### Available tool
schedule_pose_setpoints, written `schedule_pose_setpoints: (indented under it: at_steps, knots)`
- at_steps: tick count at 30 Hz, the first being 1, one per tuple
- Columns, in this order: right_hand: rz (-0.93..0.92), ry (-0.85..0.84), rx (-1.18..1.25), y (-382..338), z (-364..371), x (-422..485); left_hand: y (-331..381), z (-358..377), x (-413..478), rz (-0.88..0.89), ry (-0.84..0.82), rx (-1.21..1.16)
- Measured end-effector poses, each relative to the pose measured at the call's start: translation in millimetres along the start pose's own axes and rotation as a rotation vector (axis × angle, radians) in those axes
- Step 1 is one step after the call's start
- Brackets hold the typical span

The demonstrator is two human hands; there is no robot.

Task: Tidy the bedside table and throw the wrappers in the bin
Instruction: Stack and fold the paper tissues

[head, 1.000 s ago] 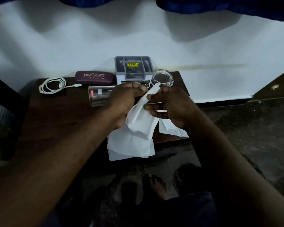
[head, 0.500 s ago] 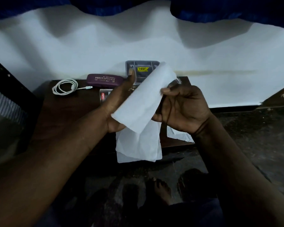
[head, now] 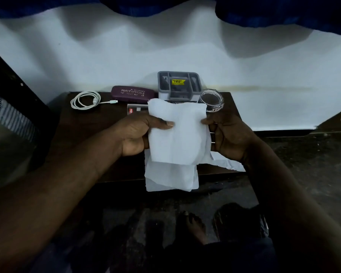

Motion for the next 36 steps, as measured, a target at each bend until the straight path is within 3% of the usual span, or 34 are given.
schedule_pose_setpoints:
  at_steps: [8, 16, 33, 36]
  knots:
    - [0.008, 0.041, -0.226, 9, 3, 2, -23, -14, 3, -0.061, 0.132, 0.268]
    - [0.073, 0.185, -0.523, 26, -7, 5, -50, -25, -2, -0.221, 0.109, 0.593]
    - [0.088, 0.159, -0.418, 2, -33, -7, -37, -34, 2, -0.123, 0.305, 0.966]
    - [0.021, 0.142, -0.325, -7, -32, -12, -33, -36, 2, -0.090, 0.324, 1.170]
Point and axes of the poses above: each hand's wrist, its own x-axis towards the middle knuckle, its own z-axis out of the palm, y = z × x, the point moved 7 cm from there along x, towards the middle knuckle, and after that the axes turned 7 degrees about x, right-handed, at the moved point
